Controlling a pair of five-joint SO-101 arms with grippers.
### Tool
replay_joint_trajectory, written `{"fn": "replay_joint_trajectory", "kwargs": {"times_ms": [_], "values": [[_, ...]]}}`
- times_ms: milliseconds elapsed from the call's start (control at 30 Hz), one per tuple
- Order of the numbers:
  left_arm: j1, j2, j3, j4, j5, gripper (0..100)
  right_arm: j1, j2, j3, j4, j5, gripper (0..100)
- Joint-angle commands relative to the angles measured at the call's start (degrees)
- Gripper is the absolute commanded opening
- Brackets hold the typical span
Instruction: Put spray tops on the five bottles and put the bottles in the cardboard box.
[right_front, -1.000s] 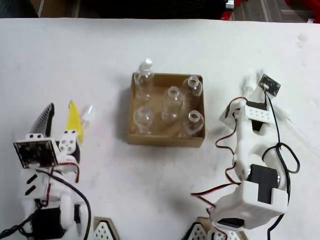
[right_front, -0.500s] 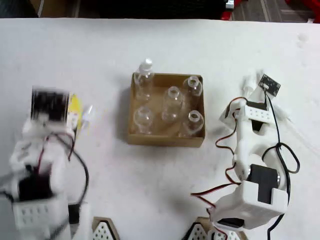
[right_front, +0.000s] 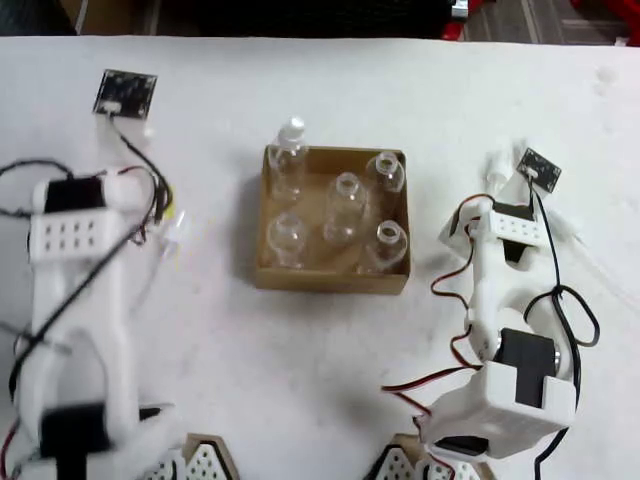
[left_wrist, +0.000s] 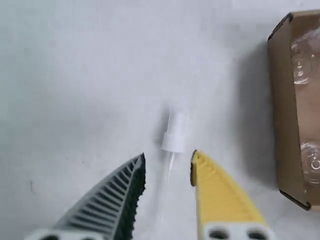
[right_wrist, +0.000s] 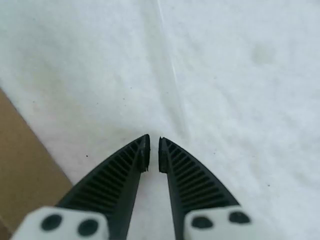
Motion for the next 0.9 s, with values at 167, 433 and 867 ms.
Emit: {"fn": "replay_joint_trajectory", "kwargs": {"times_ms": [167,433,867], "values": [[-0.6,17.8,-16.2,5.8,-8.7,14,-0.9,-0.2,-1.6,-0.7,0.4,2.1],[0.3,32.1,-16.5,-1.5,-15.6,14,-0.7,-0.2,-1.6,-0.7,0.4,2.1],[0.3,35.6,-18.4,-6.1,-15.6,15,-0.7,-0.2,-1.6,-0.7,0.4,2.1]]}}
